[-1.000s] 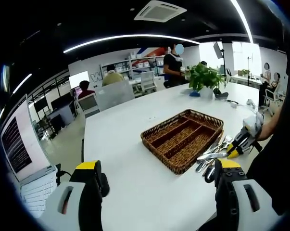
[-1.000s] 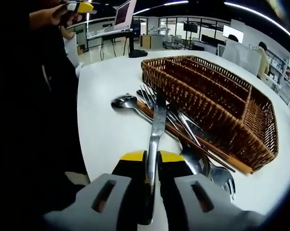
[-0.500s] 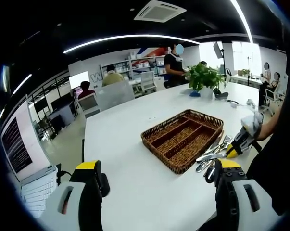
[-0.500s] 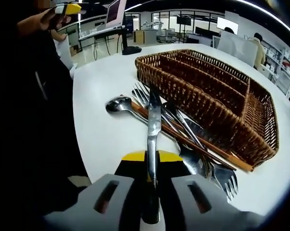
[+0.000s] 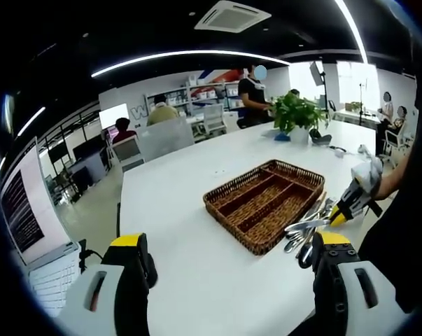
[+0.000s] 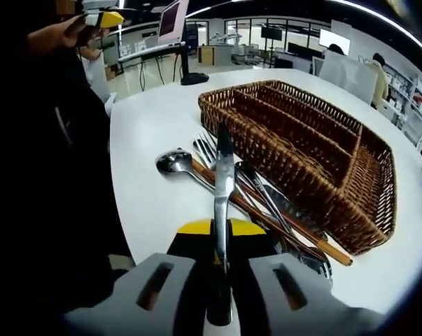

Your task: Arrange the knives, forks, and spoons in their matching storage slots by inserting each utensil handle-first until every utensil is classified and aligned in the correct compartment

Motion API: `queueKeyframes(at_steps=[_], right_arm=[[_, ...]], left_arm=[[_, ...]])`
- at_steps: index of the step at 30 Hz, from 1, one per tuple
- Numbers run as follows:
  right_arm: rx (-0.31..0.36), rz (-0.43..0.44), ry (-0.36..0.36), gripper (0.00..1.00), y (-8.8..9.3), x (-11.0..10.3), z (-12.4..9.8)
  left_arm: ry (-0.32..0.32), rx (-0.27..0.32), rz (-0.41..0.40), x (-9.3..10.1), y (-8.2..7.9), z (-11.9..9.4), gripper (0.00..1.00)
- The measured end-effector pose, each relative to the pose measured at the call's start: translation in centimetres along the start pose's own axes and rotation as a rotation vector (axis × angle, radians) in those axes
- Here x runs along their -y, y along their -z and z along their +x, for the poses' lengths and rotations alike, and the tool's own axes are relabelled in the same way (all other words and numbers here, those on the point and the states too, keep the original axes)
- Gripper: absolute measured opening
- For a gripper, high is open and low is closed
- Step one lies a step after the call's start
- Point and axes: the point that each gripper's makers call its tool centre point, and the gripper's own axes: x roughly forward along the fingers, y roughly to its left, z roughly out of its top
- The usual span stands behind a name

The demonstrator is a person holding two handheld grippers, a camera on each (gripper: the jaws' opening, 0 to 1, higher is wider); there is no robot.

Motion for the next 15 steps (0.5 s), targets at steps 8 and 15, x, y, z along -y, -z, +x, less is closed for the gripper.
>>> queueKeyframes(at_steps=[8,15], right_arm=[[-0.019,-0.071,-0.071,0.03,-1.1,-0.5,-1.4],[-0.021,-0.137,-0.104,0.03,-2.7,-0.5,-2.5]], left_arm=[[0.018,-0.003,-0.002,0.3,0.1,0.3,0.99],[0.027,0.002,0.002,0.5,-0.2,0.5,0.99]])
